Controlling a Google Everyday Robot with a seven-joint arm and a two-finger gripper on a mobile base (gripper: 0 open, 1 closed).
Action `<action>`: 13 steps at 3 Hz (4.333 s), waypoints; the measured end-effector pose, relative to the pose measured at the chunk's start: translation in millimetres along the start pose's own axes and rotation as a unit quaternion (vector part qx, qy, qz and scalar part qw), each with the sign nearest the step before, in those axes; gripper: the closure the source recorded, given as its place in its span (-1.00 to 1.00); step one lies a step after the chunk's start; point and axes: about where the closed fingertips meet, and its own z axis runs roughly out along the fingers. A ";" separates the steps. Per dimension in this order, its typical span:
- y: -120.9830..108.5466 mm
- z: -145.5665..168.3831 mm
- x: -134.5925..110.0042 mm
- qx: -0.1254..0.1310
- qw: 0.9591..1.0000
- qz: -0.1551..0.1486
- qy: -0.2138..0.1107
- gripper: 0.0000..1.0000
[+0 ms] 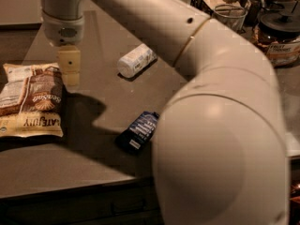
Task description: Move brown chip bag near blue plastic bottle
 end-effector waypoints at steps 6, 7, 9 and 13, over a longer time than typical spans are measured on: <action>-52.2 88.0 -58.9 -0.053 0.996 -0.024 0.061 -0.17; -59.1 77.3 -40.2 -0.037 0.996 -0.025 0.077 0.27; -81.7 42.9 30.8 -0.008 0.992 -0.059 0.109 1.00; -148.6 27.8 132.6 0.075 0.991 -0.028 0.110 0.00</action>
Offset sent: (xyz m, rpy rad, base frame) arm 0.0229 0.0879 -0.0293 -0.1455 0.0345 0.0674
